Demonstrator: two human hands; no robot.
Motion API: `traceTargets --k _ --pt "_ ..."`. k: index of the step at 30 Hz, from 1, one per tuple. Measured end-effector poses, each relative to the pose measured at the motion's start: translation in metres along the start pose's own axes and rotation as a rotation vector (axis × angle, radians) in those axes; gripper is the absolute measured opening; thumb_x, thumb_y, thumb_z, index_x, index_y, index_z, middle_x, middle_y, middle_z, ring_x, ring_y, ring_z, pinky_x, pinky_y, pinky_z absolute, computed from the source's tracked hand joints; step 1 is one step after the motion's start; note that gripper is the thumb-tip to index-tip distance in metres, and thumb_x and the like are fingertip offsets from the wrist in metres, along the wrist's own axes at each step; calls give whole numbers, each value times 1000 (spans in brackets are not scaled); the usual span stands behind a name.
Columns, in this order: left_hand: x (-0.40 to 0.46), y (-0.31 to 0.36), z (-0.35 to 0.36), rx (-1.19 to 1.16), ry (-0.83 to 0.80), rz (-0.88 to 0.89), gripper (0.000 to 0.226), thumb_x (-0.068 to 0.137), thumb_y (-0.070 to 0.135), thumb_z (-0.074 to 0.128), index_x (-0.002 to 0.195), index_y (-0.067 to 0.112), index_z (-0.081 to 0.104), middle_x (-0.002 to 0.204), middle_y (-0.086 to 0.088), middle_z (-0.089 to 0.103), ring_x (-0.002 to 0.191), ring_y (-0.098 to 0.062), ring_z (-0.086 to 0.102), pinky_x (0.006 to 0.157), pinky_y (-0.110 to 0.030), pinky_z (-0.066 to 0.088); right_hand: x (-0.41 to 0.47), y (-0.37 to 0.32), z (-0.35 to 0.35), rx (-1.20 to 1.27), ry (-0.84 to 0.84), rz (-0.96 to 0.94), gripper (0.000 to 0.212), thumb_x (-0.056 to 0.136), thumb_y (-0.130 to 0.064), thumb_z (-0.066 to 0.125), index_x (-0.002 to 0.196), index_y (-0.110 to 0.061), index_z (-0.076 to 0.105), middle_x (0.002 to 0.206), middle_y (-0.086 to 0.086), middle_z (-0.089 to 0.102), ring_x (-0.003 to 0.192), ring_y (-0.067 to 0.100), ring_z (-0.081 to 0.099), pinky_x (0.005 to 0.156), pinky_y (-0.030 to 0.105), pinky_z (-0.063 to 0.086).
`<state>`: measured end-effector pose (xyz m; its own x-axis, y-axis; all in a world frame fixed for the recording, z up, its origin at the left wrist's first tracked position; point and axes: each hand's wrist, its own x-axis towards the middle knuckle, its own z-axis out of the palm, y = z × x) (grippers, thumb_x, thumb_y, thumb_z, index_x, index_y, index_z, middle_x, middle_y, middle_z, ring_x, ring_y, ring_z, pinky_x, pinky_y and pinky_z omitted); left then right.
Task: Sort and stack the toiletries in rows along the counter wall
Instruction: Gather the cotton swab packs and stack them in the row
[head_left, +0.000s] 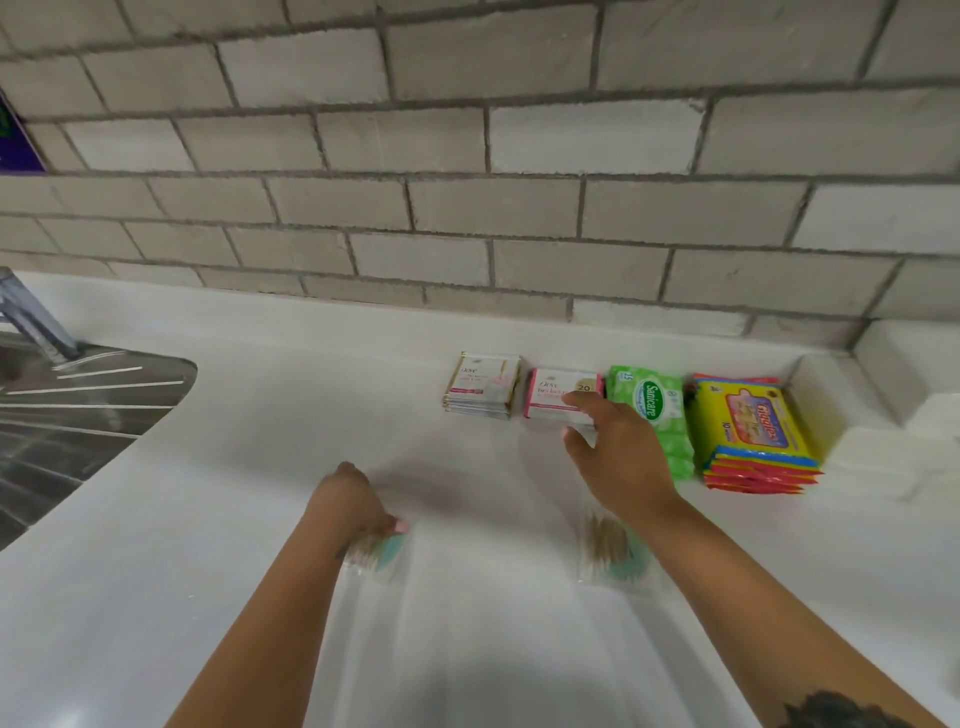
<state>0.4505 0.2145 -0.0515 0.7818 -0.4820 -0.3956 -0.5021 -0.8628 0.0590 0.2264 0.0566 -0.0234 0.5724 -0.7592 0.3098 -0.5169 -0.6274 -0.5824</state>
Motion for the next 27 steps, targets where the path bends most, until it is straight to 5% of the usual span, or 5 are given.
traceTargets --k 8,14,22,27 --pt "-2 0 2 -26 7 -55 89 60 60 77 121 1 51 116 -9 61 111 -24 59 87 -28 48 -12 30 -17 26 -48 169 29 83 -10 62 107 -26 66 109 -6 67 101 15 61 89 27 48" --pt "-4 3 -2 -104 -39 17 70 60 55 81 108 8 63 105 -6 68 99 -21 64 83 -27 48 -20 39 -24 -39 -212 248 31 80 -12 68 109 -22 64 114 -5 62 108 14 56 92 27 44" --pt "-21 34 -4 -562 -26 176 51 61 47 82 87 5 70 81 -7 66 80 -24 60 69 -27 41 -27 40 -20 -253 -427 531 89 58 -44 85 126 -13 37 126 9 42 119 29 45 91 36 44" --pt "-30 67 6 -787 -126 235 16 79 29 68 74 13 67 75 1 66 74 -17 61 61 -24 44 -35 40 -7 -314 -444 600 90 70 -32 78 135 -13 19 119 8 54 114 29 52 82 34 44"
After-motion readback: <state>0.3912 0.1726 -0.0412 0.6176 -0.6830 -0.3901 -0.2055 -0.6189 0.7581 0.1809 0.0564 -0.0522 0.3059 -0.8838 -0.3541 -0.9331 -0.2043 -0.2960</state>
